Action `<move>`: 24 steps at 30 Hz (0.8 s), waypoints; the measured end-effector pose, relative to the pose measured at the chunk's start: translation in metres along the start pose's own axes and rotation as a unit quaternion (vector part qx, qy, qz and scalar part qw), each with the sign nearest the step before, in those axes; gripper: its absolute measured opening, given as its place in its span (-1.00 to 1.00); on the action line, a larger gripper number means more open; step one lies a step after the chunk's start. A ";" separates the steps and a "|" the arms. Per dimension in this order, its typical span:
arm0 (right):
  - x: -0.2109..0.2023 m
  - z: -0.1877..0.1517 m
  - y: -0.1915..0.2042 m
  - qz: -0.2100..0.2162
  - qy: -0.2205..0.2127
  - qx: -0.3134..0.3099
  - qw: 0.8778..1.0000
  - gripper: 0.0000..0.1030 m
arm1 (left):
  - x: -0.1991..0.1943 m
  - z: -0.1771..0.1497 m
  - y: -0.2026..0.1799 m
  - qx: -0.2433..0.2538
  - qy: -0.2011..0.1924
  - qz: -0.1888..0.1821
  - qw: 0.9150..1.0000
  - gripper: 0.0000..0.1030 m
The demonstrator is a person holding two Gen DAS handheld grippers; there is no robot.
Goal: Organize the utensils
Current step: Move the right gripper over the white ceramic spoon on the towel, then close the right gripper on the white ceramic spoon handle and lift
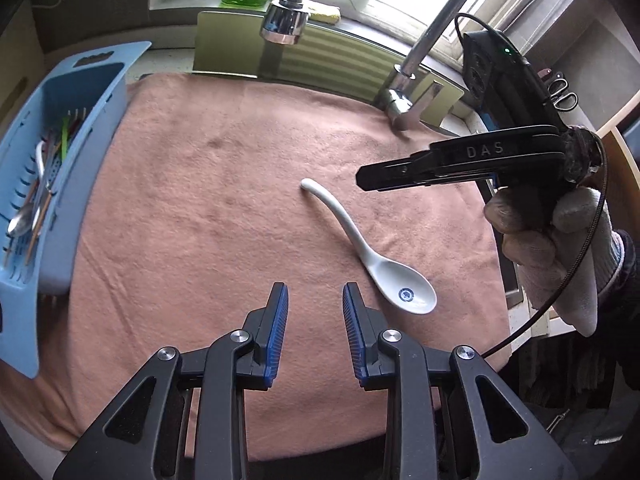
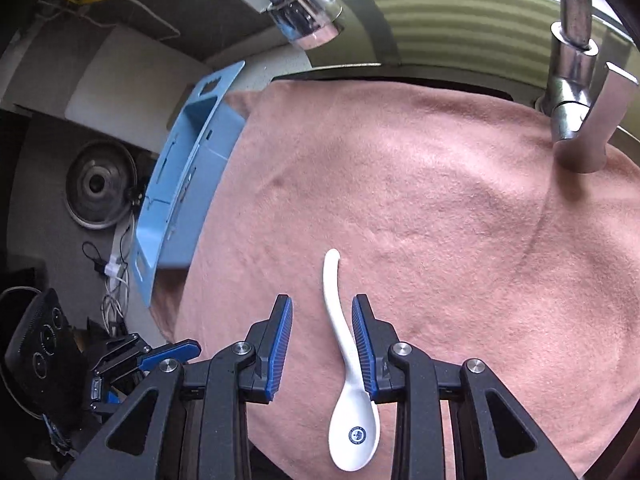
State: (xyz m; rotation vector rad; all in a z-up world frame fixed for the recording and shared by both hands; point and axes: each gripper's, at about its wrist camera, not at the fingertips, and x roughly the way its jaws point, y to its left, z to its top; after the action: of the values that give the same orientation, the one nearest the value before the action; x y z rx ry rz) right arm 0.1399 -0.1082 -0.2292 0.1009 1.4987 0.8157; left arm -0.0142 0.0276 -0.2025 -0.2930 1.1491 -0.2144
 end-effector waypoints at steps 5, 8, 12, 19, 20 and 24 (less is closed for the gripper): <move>0.020 0.001 0.007 -0.020 0.037 -0.045 0.998 -0.45 | 0.002 -0.012 -0.010 -0.017 0.002 -0.001 1.000 -0.48; 0.031 0.003 0.009 -0.035 0.052 -0.065 0.996 -0.45 | 0.001 -0.019 -0.011 -0.029 0.001 -0.004 1.000 -0.48; 0.045 0.007 0.011 -0.055 0.069 -0.083 0.993 -0.45 | 0.003 -0.027 -0.013 -0.037 0.005 -0.003 0.999 -0.48; 0.054 0.009 0.017 -0.078 0.076 -0.101 0.989 -0.47 | 0.005 -0.030 -0.017 -0.039 0.007 -0.002 0.999 -0.48; 0.055 0.010 0.018 -0.079 0.076 -0.101 0.989 -0.56 | 0.006 -0.030 -0.018 -0.039 0.008 -0.002 0.999 -0.48; 0.052 0.008 0.013 -0.087 0.073 -0.091 0.989 -0.81 | 0.012 -0.027 -0.021 -0.034 0.012 -0.002 0.999 -0.48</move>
State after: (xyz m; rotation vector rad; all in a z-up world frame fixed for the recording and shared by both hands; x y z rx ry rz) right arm 0.1343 -0.0677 -0.2649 -0.2277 1.5381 0.8282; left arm -0.0346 0.0003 -0.2160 -0.3532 1.1806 -0.1822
